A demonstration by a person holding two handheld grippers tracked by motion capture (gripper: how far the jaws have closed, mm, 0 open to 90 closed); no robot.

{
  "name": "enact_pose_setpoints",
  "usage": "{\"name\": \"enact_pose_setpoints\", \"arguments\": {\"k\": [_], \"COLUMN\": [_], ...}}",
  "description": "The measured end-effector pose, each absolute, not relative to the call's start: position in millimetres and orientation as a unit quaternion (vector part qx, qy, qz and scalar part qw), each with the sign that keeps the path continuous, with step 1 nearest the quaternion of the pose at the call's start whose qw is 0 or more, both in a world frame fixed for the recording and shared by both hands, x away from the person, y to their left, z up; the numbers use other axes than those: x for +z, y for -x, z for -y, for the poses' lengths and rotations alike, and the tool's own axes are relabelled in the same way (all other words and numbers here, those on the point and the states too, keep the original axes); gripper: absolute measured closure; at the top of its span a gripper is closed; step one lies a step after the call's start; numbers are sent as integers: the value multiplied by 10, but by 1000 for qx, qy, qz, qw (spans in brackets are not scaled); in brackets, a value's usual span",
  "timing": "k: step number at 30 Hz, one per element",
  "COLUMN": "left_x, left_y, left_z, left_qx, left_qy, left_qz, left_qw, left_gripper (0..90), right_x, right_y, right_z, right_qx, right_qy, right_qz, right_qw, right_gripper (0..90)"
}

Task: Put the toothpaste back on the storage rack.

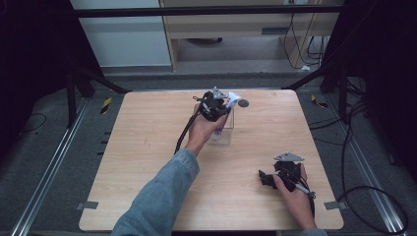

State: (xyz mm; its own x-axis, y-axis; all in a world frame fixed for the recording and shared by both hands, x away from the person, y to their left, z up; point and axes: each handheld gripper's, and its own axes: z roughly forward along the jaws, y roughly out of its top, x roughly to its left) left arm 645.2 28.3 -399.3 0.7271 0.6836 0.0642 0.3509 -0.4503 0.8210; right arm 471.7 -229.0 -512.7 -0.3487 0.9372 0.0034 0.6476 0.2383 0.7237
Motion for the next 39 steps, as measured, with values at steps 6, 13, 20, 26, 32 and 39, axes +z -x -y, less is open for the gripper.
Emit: {"name": "enact_pose_setpoints", "arguments": {"k": [6, 13, 20, 26, 32, 39], "left_x": [-3997, -4001, -4001, -4004, -4006, -4006], "left_y": [-6460, -6462, -6460, -6465, -6463, -6460], "left_z": [-277, -269, -269, -275, -271, -274], "left_qx": [198, 197, 197, 195, 192, 194], "left_qy": [-828, -828, -828, -829, -830, -831], "left_qz": [-312, -311, -311, -311, -313, -311], "left_qw": [422, 422, 422, 422, 420, 419], "left_gripper": [788, 785, 782, 781, 778, 776], "right_x": [-5127, -5127, -5127, -5127, -5127, -5127], "right_y": [-4717, -4717, -4717, -4717, -4717, -4717], "right_z": [2291, 2290, 2291, 2290, 2291, 2291], "right_qx": [324, 324, 324, 324, 324, 324], "right_qy": [-525, -525, -525, -525, -525, -525], "right_qz": [-755, -754, -755, -755, -755, -755], "right_qw": [224, 223, 224, 224, 224, 224], "right_gripper": [3, 3, 3, 3, 3, 3]}}
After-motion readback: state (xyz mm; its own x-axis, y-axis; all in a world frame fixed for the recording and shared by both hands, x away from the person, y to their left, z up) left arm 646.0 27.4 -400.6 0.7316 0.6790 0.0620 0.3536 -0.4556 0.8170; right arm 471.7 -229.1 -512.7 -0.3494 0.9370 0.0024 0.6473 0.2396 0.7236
